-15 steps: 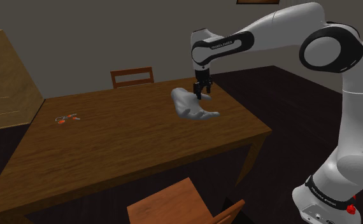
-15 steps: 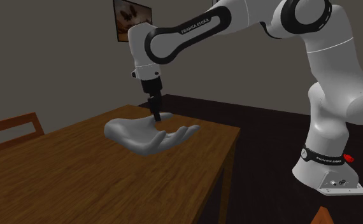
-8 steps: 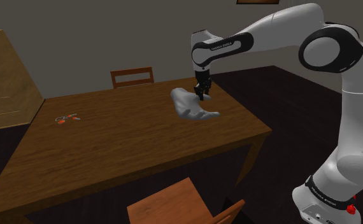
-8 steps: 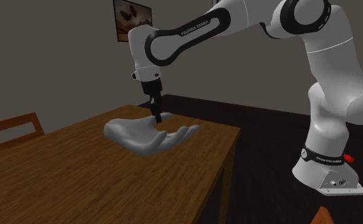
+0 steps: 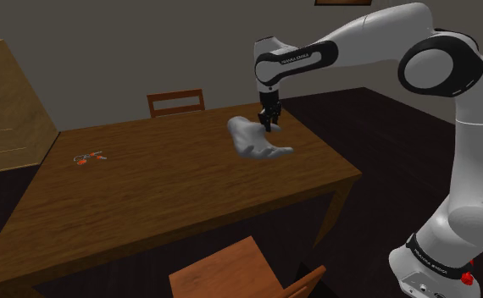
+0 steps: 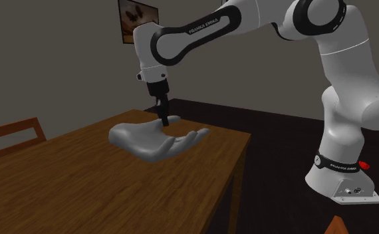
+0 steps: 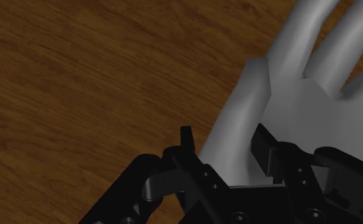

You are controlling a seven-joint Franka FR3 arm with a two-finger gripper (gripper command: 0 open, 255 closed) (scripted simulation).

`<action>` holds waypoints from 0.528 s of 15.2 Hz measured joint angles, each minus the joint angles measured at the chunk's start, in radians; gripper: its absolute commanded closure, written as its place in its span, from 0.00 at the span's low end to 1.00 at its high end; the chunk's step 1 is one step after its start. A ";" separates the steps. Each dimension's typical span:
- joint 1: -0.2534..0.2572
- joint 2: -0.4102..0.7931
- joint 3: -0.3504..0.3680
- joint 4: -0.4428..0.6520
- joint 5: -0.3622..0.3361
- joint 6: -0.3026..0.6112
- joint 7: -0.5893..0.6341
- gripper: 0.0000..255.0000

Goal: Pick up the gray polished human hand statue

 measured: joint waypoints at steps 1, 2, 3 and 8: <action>0.000 -0.008 0.000 -0.001 0.000 -0.008 -0.001 1.00; 0.001 -0.011 0.000 0.005 0.001 -0.018 0.000 1.00; 0.001 -0.008 0.000 0.021 0.001 -0.031 -0.002 1.00; 0.003 -0.022 0.002 0.067 0.002 -0.092 -0.004 1.00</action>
